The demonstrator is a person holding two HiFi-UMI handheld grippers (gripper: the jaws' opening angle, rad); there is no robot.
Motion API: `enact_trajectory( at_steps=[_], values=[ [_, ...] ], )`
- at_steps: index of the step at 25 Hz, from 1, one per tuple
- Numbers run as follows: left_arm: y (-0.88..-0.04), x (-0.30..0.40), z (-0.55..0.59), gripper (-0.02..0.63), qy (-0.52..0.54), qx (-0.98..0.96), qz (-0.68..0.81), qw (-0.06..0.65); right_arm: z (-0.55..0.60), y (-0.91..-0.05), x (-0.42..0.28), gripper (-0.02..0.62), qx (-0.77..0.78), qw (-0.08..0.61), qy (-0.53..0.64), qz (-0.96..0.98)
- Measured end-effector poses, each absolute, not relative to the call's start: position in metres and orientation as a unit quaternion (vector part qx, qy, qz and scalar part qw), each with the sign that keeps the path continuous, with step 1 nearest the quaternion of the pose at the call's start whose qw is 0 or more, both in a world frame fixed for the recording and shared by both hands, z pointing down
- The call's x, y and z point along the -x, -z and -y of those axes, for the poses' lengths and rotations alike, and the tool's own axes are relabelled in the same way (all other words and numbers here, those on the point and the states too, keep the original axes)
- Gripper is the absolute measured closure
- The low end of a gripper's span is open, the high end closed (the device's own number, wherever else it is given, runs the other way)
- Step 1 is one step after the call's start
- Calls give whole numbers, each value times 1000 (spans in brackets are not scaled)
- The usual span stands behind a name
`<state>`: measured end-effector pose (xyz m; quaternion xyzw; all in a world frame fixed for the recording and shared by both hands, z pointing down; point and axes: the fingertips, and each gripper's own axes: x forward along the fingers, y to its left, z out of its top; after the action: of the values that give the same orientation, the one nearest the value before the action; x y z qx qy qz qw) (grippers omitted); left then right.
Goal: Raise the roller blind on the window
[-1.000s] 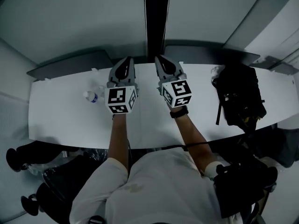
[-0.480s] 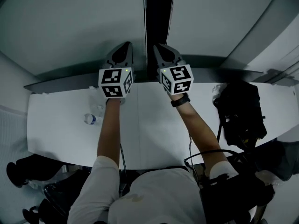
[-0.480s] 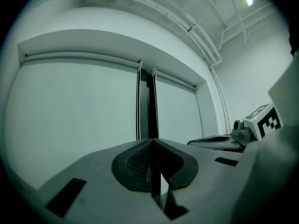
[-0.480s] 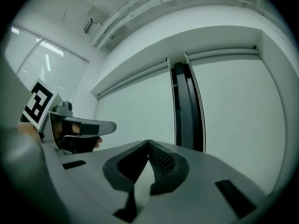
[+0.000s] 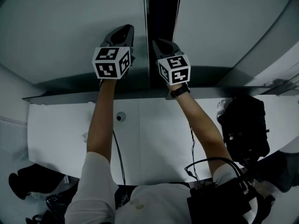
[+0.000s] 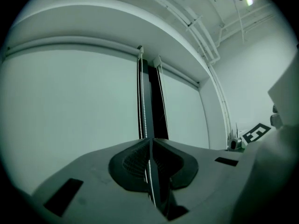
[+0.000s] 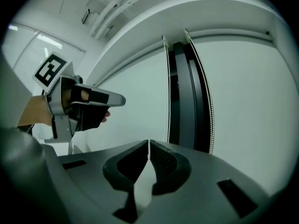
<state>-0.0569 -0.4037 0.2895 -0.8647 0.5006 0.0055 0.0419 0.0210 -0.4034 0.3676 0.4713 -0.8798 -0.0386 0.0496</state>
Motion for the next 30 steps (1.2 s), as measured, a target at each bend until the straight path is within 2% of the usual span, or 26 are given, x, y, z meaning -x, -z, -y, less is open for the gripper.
enact_trajectory(
  at_steps=[4,8,14,20,24,30],
  values=[
    [-284,56,433,604,1,865,-500,47,440,-387,-12,588,-462,49,24,885],
    [-277,52,455,603,6,865,-498,56,475,-409,-8,492,-462,45,-2,886],
    [-274,48,474,555,11,869,-491,56,513,-446,6,492,-462,64,-22,884],
    [-264,51,487,554,25,869,-490,69,543,-453,13,496,-479,61,-33,875],
    [-267,49,487,554,32,871,-486,71,541,-457,14,584,-474,41,-55,878],
    [-268,38,482,554,18,881,-469,65,519,-457,15,589,-460,27,-41,887]
  ],
)
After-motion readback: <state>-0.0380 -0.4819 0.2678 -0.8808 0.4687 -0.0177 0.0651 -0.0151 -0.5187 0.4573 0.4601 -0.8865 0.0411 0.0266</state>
